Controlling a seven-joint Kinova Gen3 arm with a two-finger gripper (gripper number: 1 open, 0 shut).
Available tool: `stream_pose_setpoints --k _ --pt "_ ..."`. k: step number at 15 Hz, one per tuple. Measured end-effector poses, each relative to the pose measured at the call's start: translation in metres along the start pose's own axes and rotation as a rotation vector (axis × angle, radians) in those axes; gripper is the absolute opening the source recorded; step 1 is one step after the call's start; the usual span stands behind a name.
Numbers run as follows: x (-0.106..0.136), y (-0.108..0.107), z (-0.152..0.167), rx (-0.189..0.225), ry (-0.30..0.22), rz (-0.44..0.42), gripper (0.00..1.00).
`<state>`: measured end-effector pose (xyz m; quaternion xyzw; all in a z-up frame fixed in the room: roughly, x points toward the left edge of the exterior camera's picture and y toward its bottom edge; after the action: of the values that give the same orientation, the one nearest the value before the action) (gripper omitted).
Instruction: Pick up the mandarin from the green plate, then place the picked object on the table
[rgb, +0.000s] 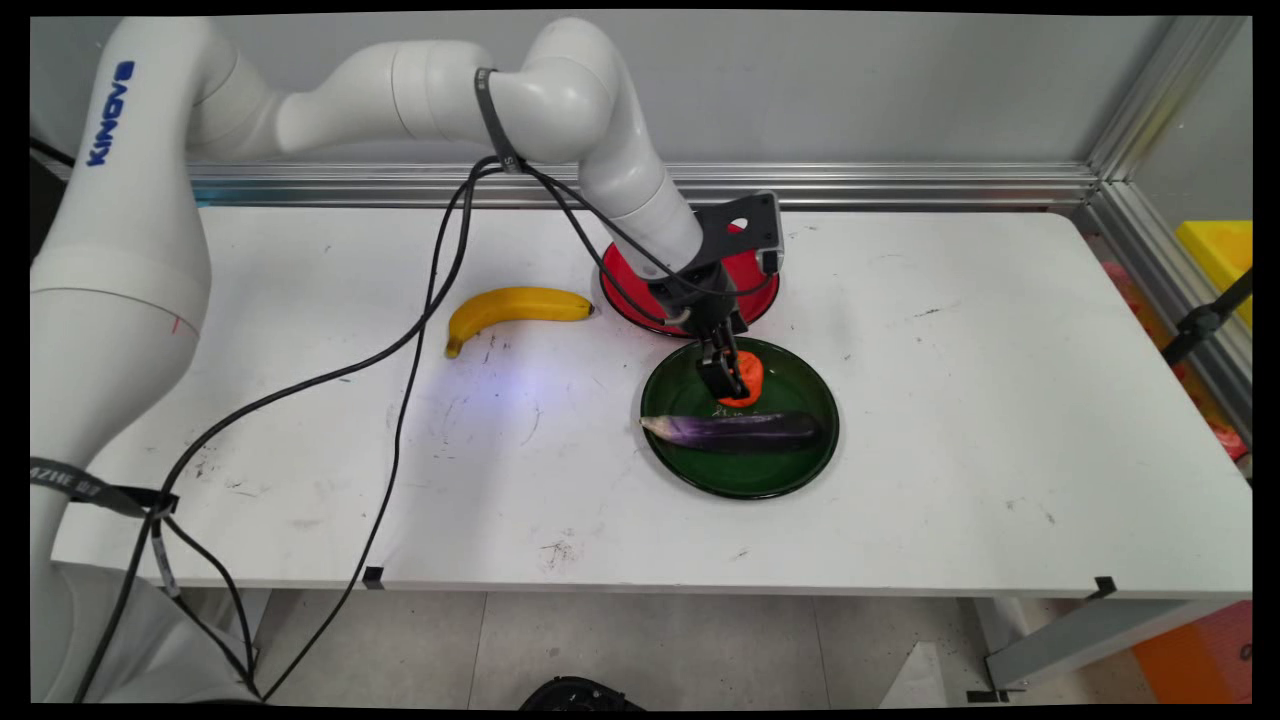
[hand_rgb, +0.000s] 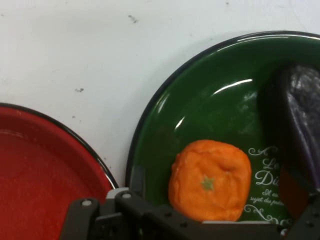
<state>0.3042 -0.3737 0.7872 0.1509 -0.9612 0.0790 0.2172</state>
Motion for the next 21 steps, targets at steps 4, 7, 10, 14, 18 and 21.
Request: stream_pose_setpoints --k 4,7,10,14,18,21 --pt "-0.003 0.0 0.006 0.0 0.001 0.001 0.0" --pt "-0.006 0.0 0.009 -0.003 0.0 0.0 0.0" --pt "-0.006 -0.002 0.009 -0.004 0.001 -0.005 0.0" --pt "-0.001 -0.006 -0.003 -0.016 0.014 -0.02 0.0" --pt "0.009 -0.012 -0.024 -0.024 0.027 -0.04 0.0" --pt "0.016 -0.016 -0.047 -0.032 0.027 -0.057 0.0"
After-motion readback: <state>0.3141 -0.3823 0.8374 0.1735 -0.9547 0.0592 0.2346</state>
